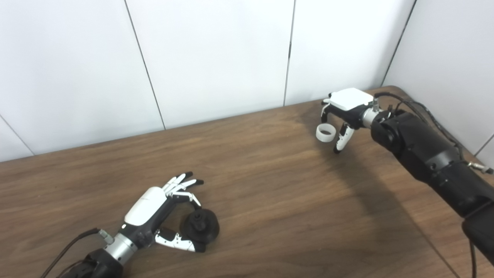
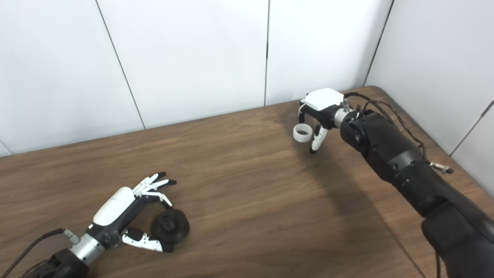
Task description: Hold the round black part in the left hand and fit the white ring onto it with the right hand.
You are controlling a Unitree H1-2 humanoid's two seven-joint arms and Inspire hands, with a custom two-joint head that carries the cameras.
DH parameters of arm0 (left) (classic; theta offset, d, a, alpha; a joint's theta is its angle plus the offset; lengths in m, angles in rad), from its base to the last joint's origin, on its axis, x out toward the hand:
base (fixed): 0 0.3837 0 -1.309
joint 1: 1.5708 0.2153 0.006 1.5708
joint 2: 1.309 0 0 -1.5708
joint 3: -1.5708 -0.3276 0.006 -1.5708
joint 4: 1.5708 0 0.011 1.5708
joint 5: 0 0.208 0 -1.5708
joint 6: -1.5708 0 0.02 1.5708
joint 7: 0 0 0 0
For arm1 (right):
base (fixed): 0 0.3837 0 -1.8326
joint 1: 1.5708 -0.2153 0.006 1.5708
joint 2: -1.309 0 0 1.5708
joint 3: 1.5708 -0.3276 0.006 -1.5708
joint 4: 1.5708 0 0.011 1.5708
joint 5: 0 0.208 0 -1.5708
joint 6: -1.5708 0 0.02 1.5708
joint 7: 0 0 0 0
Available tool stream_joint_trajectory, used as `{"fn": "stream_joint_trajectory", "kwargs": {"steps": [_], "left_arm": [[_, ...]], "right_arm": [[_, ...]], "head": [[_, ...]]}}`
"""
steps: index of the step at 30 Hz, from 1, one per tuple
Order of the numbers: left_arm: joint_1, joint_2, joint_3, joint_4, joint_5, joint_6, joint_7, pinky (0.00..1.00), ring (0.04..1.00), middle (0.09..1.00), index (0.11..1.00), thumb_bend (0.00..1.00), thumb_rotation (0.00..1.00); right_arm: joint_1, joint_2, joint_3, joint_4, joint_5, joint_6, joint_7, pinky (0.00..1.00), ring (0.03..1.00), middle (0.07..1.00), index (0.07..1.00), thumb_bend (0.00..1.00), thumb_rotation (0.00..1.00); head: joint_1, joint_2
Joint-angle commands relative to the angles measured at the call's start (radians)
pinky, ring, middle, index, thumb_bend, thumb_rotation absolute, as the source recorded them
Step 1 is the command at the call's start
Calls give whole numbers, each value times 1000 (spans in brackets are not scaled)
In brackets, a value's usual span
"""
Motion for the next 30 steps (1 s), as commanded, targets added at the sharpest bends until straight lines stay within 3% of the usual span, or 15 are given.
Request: {"fn": "stream_joint_trajectory", "kwargs": {"steps": [1,16,30], "left_arm": [[38,16,-26,-4,56,6,-97,1000,1000,908,481,525,62],[70,1,27,-30,57,6,-144,1000,1000,902,481,524,59],[77,-5,44,-33,58,6,-162,1000,1000,901,481,524,59]], "right_arm": [[-60,-19,-7,-4,4,-6,6,1000,1000,935,703,899,279],[-92,4,9,43,23,4,46,1000,1000,951,718,934,280],[-80,16,-1,58,48,0,7,1000,1000,949,698,912,251]], "head": [[0,4],[8,7],[10,11]]}}
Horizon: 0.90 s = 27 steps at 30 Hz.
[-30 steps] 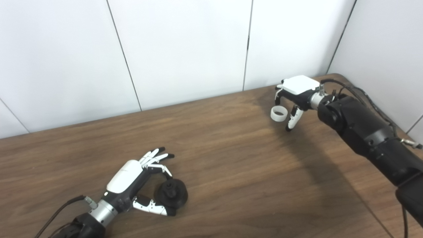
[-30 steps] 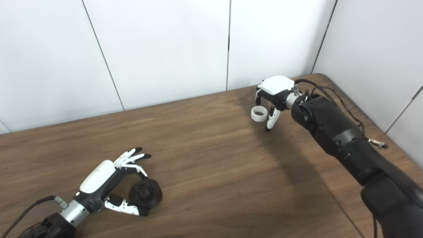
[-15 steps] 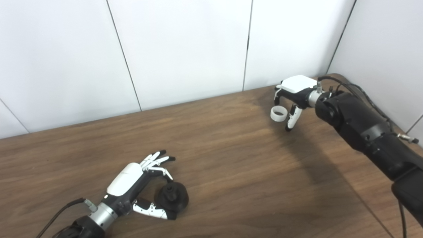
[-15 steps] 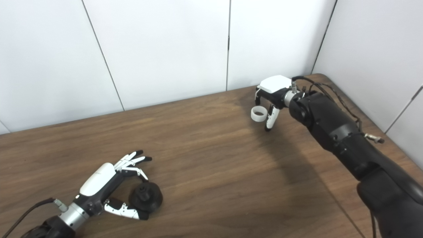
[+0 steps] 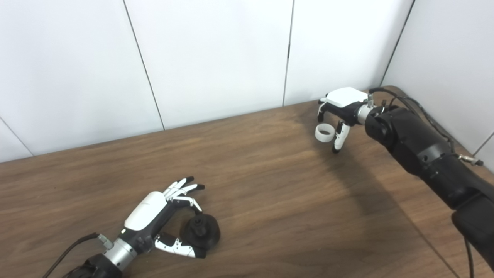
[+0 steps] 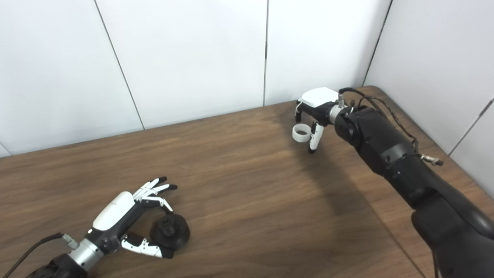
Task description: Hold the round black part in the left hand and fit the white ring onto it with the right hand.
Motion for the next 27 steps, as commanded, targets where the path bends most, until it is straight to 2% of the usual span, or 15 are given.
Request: {"fn": "stream_joint_trajectory", "kwargs": {"steps": [1,21,27], "left_arm": [[34,11,-31,8,50,5,-80,1000,1000,901,481,524,59],[47,5,-13,-3,58,5,-90,1000,1000,902,481,524,59],[50,2,1,-12,67,6,-109,1000,1000,905,481,524,60]], "right_arm": [[-29,-10,-13,-9,10,-1,-24,1000,1000,948,697,910,250],[-28,-3,-15,6,41,-24,-46,1000,1000,916,622,881,224],[-35,1,-9,16,45,-24,-47,1000,1000,917,629,886,237]], "head": [[2,1],[13,9],[16,9]]}}
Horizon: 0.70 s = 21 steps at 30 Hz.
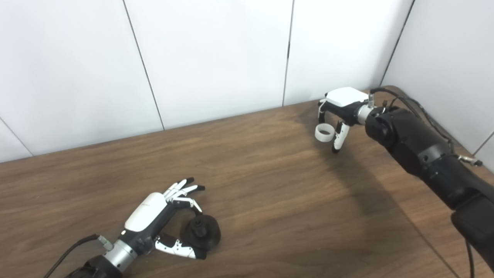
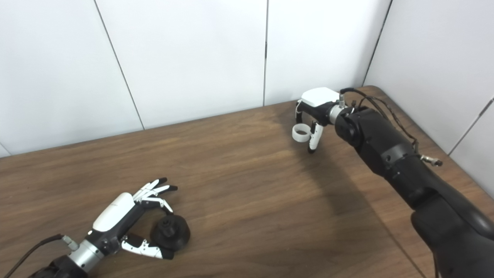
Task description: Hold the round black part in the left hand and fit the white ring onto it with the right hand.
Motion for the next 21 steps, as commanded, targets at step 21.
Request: {"fn": "stream_joint_trajectory", "kwargs": {"steps": [21], "left_arm": [[45,2,-12,-1,79,5,-68,1000,1000,896,481,524,59]], "right_arm": [[-49,19,17,23,7,-55,-39,1000,1000,908,623,871,210]], "head": [[10,4]]}}
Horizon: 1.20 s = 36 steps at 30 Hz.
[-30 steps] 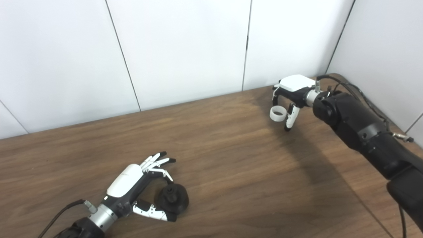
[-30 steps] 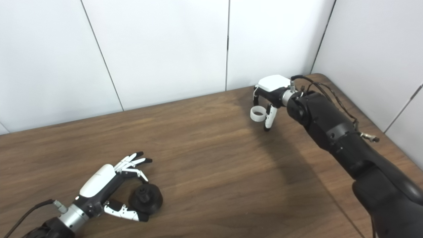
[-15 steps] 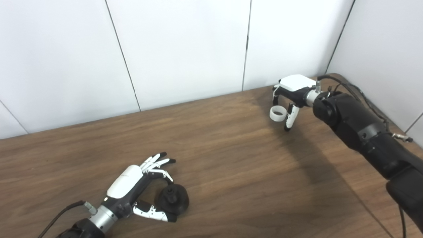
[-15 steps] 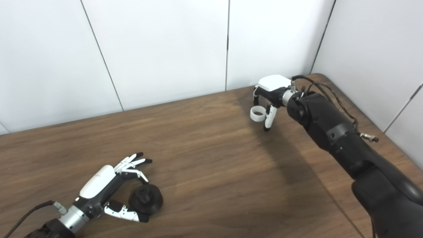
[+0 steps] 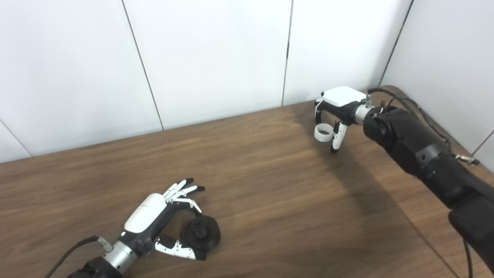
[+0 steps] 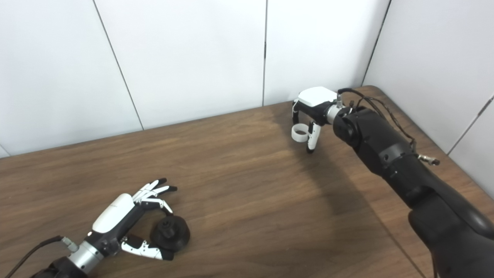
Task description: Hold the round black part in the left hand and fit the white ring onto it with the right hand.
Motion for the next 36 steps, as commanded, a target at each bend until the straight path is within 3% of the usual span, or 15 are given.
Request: {"fn": "stream_joint_trajectory", "kwargs": {"steps": [1,18,20,21,36], "left_arm": [[33,8,-32,3,63,7,-67,1000,1000,896,481,524,59],[39,14,-17,-8,55,8,-87,1000,1000,892,481,524,60],[40,16,-18,-11,48,7,-86,1000,1000,891,481,524,60],[40,18,-20,-11,46,7,-84,1000,1000,890,481,524,60],[43,28,-13,-10,51,7,-89,1000,1000,889,481,524,59]], "right_arm": [[-38,7,6,7,5,-21,-11,1000,1000,909,625,868,211],[-39,6,-3,4,20,8,0,1000,1000,905,602,844,220],[-42,6,2,13,16,-1,-7,1000,1000,894,514,592,164],[-43,7,3,17,17,-5,-9,1000,1000,886,502,559,155],[-37,17,-1,25,22,-10,-54,1000,1000,843,484,526,142]], "head": [[-1,1],[-4,2],[-4,4],[-4,6],[-4,13]]}}
